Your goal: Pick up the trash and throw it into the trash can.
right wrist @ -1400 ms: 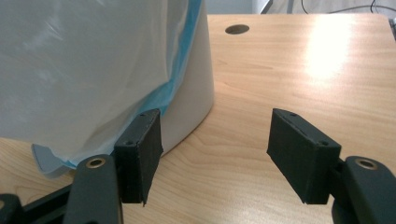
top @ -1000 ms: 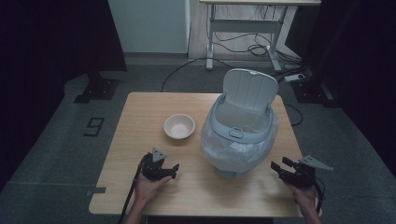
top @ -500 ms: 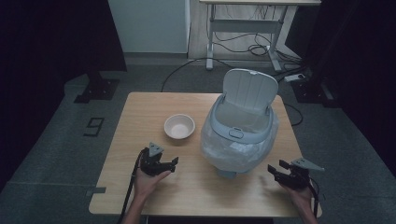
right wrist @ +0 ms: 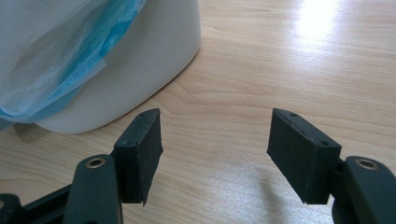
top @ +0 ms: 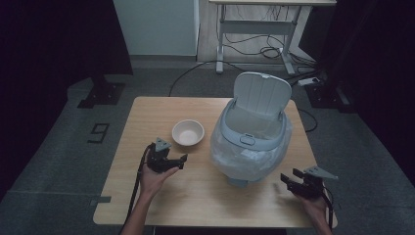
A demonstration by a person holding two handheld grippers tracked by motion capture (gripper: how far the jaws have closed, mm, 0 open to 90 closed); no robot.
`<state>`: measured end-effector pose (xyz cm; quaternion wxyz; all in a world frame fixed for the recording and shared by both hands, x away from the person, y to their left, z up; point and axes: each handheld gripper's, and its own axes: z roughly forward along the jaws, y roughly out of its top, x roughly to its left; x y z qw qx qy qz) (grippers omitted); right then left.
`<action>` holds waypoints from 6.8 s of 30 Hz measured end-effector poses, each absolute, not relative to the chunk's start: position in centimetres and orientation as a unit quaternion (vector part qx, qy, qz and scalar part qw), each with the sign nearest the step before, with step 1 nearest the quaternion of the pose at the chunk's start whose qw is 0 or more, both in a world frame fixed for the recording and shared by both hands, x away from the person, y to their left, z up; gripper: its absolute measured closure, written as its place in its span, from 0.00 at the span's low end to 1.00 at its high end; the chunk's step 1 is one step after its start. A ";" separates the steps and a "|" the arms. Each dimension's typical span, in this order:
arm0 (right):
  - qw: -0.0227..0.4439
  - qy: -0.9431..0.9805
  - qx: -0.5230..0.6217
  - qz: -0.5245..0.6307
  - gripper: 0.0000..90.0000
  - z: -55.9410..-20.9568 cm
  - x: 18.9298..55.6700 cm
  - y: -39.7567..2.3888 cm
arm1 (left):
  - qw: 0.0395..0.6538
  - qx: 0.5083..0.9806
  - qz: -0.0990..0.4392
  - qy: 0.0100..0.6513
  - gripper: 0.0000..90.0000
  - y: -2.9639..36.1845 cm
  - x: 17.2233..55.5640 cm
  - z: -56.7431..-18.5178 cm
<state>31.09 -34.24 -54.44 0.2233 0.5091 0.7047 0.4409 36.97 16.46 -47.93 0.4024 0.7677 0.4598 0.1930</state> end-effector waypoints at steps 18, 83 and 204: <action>0.223 0.709 0.510 0.433 0.39 -54.7 31.3 -34.1 | 0.383 0.764 0.196 0.481 0.16 16.9 41.2 -47.9; 0.224 0.722 0.504 0.419 0.39 -54.9 31.5 -33.7 | 0.374 0.758 0.173 0.506 0.97 17.2 46.0 -51.1; 0.209 0.718 0.536 0.392 0.39 -55.2 32.1 -34.1 | 0.595 0.682 0.221 0.363 0.96 13.2 38.5 -31.5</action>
